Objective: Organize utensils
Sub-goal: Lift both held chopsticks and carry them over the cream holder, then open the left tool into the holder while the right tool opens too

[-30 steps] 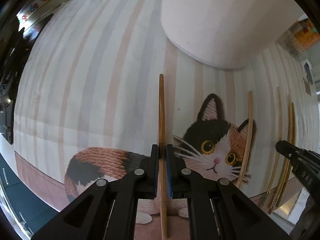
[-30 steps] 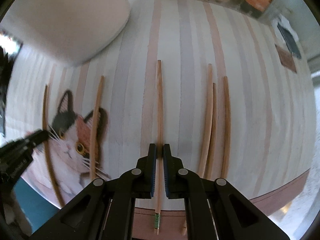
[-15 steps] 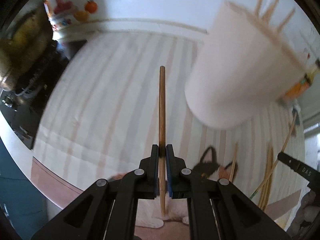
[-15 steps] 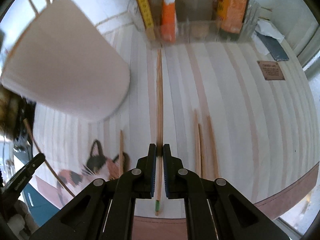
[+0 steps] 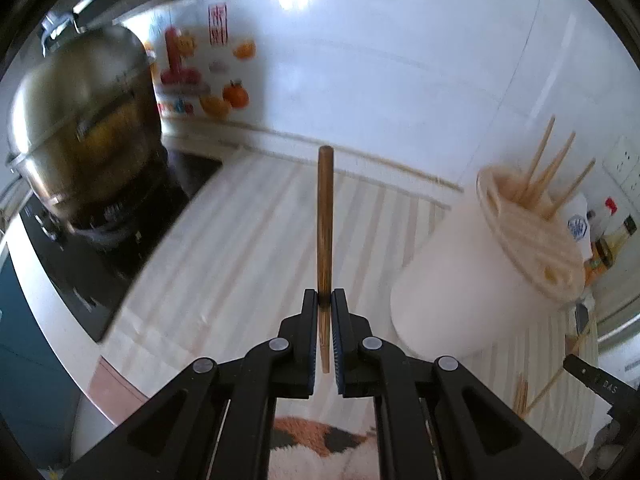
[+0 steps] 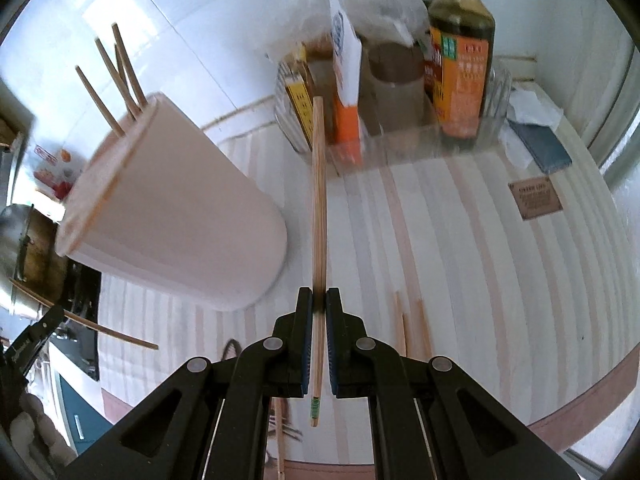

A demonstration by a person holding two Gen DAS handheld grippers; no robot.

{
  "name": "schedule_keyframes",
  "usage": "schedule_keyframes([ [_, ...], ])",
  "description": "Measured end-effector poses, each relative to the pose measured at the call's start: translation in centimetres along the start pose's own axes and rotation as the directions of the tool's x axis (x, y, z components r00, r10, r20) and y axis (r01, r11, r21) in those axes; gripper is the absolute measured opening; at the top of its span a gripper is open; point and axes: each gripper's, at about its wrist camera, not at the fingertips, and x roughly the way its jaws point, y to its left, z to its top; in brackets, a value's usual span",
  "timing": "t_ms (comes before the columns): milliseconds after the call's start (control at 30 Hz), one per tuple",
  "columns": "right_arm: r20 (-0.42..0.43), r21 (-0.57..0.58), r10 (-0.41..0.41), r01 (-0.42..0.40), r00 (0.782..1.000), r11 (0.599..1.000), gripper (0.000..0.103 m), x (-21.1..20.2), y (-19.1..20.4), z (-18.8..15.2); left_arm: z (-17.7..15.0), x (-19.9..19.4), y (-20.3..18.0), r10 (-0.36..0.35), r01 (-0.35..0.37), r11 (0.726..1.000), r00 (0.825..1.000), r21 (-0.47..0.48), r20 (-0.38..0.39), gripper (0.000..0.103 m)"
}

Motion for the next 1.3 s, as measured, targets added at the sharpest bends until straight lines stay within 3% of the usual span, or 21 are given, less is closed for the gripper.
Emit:
schedule_keyframes([
  [133, 0.035, 0.002, 0.016, -0.016, 0.999, 1.000, 0.007, -1.4, 0.4, 0.8, 1.8, -2.3, 0.2, 0.000, 0.001, 1.000, 0.997, -0.016, 0.074, 0.004],
  [233, 0.068, 0.022, 0.039, -0.041, 0.997, 0.999, 0.007, -2.9, 0.4, 1.9, 3.7, -5.0, 0.4, -0.045, 0.053, 0.997, 0.991, -0.062, 0.123, 0.004],
  [367, 0.133, 0.076, 0.116, -0.127, 0.984, 0.989, 0.007, -6.5, 0.2, 4.1, 6.6, -9.5, 0.5, -0.122, 0.148, 0.983, 0.969, -0.109, 0.215, 0.004],
  [533, 0.241, 0.105, 0.199, -0.230, 0.950, 0.968, 0.007, -11.5, 0.6, 7.5, 9.4, -13.9, -0.5, -0.191, 0.237, 0.965, 0.929, -0.114, 0.316, 0.004],
  [633, 0.298, 0.086, 0.233, -0.269, 0.926, 0.959, 0.007, -13.6, 1.7, 9.8, 10.5, -14.6, -1.7, -0.255, 0.305, 0.946, 0.910, -0.111, 0.328, 0.004],
  [767, 0.348, 0.071, 0.256, -0.298, 0.902, 0.952, 0.007, -14.1, 3.8, 12.6, 11.3, -13.0, -4.3, -0.326, 0.369, 0.924, 0.899, -0.105, 0.291, 0.004],
  [1000, 0.404, 0.076, 0.217, -0.268, 0.889, 0.960, 0.007, -10.8, 6.9, 15.9, 11.7, -7.3, -7.8, -0.345, 0.361, 0.929, 0.925, -0.087, 0.162, 0.004],
  [1067, 0.408, 0.069, 0.201, -0.250, 0.891, 0.966, 0.007, -9.7, 7.6, 16.3, 11.6, -5.5, -8.7, -0.320, 0.329, 0.942, 0.939, -0.061, 0.125, 0.004],
  [1300, 0.417, 0.012, 0.169, -0.191, 0.893, 0.981, 0.007, -7.3, 9.7, 16.2, 11.4, -2.1, -9.9, -0.267, 0.267, 0.964, 0.961, 0.012, 0.066, 0.005],
])
